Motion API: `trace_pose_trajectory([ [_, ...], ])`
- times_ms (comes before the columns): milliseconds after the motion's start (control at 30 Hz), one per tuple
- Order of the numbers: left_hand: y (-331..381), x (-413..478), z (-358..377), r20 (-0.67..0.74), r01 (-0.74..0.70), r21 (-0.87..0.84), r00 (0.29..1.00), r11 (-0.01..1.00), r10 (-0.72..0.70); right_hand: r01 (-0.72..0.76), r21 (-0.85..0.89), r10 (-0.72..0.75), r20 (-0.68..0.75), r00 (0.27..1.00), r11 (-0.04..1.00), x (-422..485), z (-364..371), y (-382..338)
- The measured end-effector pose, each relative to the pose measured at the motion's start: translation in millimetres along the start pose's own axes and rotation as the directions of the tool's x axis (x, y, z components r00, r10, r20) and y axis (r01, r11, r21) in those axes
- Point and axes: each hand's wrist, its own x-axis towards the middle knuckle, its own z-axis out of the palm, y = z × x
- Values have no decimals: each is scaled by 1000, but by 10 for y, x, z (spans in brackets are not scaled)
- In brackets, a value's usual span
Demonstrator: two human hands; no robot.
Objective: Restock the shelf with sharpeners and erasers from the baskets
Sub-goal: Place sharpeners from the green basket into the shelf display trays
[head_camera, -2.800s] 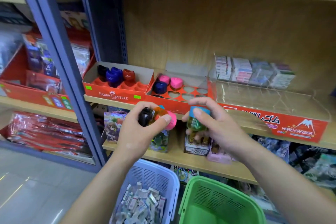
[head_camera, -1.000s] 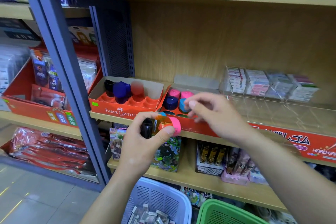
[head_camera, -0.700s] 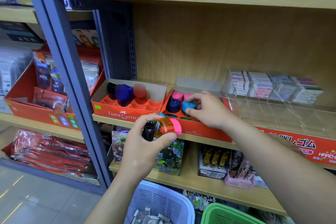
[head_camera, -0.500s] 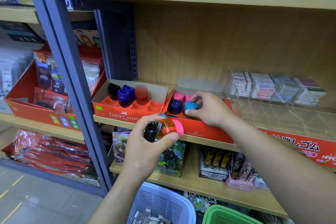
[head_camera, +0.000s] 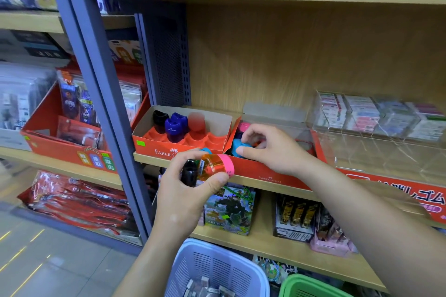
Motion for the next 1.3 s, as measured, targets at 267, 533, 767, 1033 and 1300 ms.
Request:
trace_pose_trajectory([
  [267, -35, 20, -35, -6, -6, 10, 1000, 1000, 6, 10, -63, -6, 61, 998, 998, 30, -9, -57],
  [533, 12, 9, -18, 37, -61, -25, 997, 998, 61, 61, 97, -54, -69, 996, 993, -344, -99, -258],
  [767, 81, -37, 134, 89, -144, -80, 985, 986, 151, -76, 462, -22, 202, 979, 884, -579, -129, -342],
  [1033, 86, -46, 277, 123, -135, -40, 983, 990, 139, -62, 611, 17, 78, 997, 789, -687, -331, -225],
  [1300, 54, 11, 227, 147, -100, 35, 985, 994, 94, -117, -381, 56, -167, 984, 917, -165, -843, 104],
])
